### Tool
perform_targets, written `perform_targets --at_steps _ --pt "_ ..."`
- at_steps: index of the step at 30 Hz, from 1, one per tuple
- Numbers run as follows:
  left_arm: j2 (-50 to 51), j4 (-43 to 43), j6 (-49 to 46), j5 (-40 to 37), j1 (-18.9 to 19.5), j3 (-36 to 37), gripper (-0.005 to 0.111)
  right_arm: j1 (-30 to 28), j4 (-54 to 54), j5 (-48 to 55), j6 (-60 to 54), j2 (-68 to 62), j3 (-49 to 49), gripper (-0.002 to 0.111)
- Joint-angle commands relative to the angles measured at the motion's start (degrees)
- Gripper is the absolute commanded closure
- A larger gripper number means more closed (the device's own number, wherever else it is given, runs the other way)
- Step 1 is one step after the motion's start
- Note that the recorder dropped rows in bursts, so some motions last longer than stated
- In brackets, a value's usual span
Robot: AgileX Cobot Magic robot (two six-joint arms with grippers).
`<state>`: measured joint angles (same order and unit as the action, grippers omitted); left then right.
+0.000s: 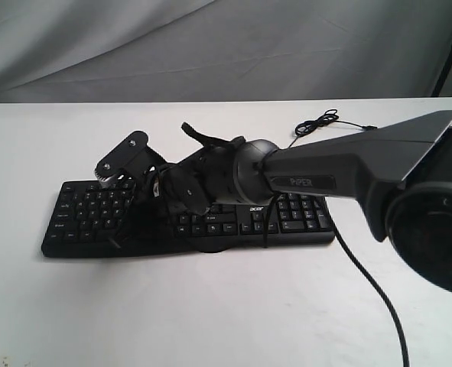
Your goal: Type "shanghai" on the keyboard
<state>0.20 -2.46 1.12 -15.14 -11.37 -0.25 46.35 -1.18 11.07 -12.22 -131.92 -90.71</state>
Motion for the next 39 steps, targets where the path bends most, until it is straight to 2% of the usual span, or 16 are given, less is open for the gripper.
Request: perform_targets --at_steps 1,4,13,18,39 --pt "-0.2 0.0 0.2 0.3 -0.2 0.2 0.107 1.0 -0.3 0.3 -1.0 2.8 -0.1 0.108" --pt "-0.2 0.0 0.2 0.3 -0.2 0.2 0.107 2.2 -0.3 0.6 -1.2 2.8 -2.2 0.108" --pt "-0.2 0.0 0.2 0.3 -0.2 0.2 0.107 5.4 -0.6 10.6 -2.3 -6.5 -21.0 0.108" --pt "-0.2 0.0 0.2 0.3 -0.2 0.2 0.107 5.7 -2.3 12.5 -2.8 -11.1 -27.2 0.108" --pt "-0.2 0.0 0.2 0.3 -0.2 0.2 0.107 5.6 -5.9 11.7 -4.2 -14.2 -29.3 0.108"
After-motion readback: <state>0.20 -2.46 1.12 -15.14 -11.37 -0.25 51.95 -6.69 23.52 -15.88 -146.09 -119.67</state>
